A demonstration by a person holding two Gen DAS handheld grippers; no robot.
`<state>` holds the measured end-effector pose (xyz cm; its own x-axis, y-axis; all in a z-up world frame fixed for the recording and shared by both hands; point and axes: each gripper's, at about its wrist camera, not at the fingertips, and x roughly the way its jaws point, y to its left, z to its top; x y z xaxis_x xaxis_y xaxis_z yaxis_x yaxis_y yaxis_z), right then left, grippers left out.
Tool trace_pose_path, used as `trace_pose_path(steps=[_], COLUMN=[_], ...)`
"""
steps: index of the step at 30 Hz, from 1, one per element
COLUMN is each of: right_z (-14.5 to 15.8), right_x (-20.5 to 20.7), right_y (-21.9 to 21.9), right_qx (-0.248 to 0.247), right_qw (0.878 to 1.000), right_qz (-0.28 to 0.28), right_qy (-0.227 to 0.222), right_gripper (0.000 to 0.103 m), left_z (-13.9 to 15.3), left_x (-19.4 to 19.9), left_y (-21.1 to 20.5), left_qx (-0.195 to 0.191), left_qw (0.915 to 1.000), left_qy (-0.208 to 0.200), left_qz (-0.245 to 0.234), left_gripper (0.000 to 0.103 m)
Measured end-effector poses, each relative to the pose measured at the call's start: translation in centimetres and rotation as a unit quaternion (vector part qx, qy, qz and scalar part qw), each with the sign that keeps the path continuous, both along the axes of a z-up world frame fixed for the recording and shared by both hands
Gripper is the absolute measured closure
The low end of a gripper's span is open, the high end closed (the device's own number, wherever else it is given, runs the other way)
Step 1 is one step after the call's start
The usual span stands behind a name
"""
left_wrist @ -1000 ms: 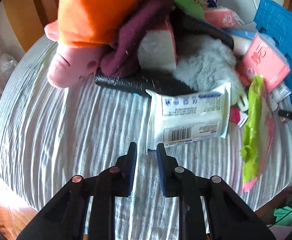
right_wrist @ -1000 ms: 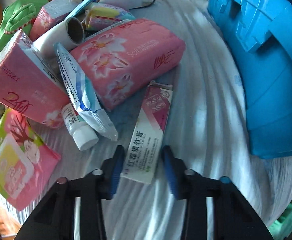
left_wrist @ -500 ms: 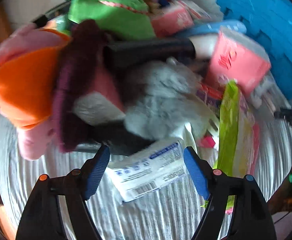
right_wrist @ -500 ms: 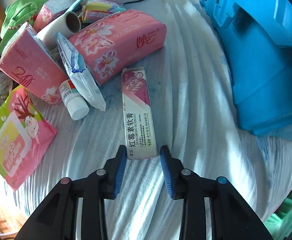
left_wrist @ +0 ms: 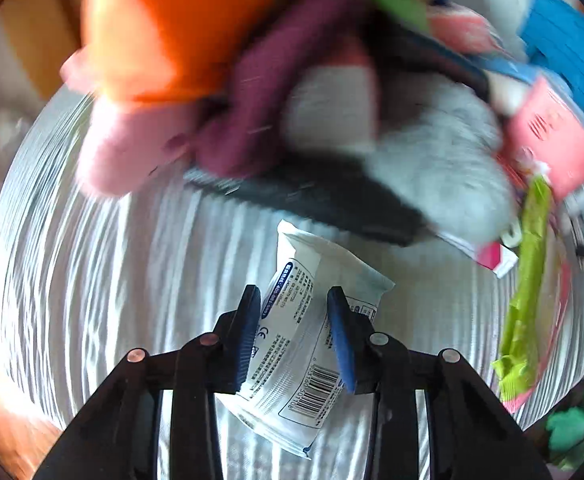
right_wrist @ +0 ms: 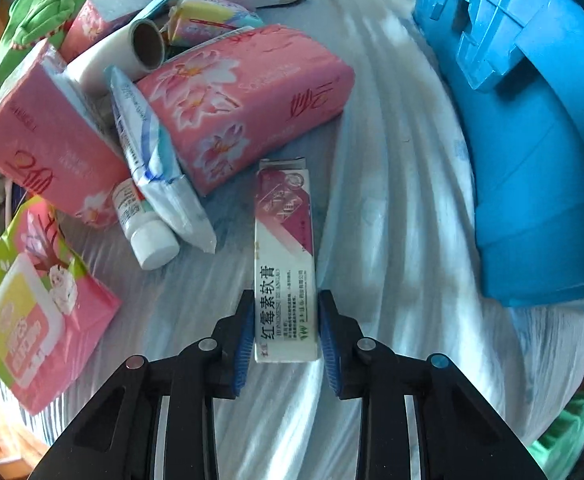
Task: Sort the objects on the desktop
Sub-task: 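Grasp the white wipes packet with the left tool while the right tool grasps the red-and-white ointment box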
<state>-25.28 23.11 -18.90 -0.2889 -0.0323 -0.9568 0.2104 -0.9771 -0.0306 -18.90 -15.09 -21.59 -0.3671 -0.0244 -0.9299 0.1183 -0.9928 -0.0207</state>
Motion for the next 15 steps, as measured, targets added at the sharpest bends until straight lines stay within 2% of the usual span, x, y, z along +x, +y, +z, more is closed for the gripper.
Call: trace_pose_path(steps=[3, 6, 8, 9, 10, 11, 15], right_z=[0.1, 0.5, 1.0, 1.2, 1.4, 1.7, 2.4], right_x=[0.5, 0.8, 1.0, 1.1, 1.1, 1.1, 0.5], right_y=[0.3, 0.5, 0.5, 0.5, 0.5, 0.4, 0.3], right_qx=[-0.001, -0.008, -0.016, -0.018, -0.019, -0.019, -0.017], right_qw=[1.0, 1.0, 1.0, 1.0, 1.0, 1.0, 1.0], right_qz=[0.001, 0.004, 0.003, 0.004, 0.006, 0.007, 0.005], right_qy=[-0.007, -0.01, -0.007, -0.004, -0.002, 0.002, 0.009], right_gripper=[0.073, 0.072, 0.062, 0.052, 0.047, 0.043, 0.043], left_z=[0.7, 2.3, 3.3, 3.5, 3.5, 3.4, 1.1], left_x=[0.8, 1.4, 1.8, 1.8, 1.9, 2.0, 1.5], left_y=[-2.0, -2.2, -1.8, -1.5, -1.2, -1.1, -0.3], left_qx=[-0.005, -0.023, -0.029, -0.036, -0.044, -0.056, -0.064], left_qw=[0.9996, 0.9994, 0.9994, 0.9992, 0.9988, 0.9982, 0.9977], left_qy=[0.003, 0.011, 0.02, 0.018, 0.018, 0.019, -0.021], left_qz=[0.029, 0.023, 0.009, 0.001, -0.003, -0.006, -0.009], left_gripper=[0.069, 0.068, 0.052, 0.03, 0.02, 0.014, 0.014])
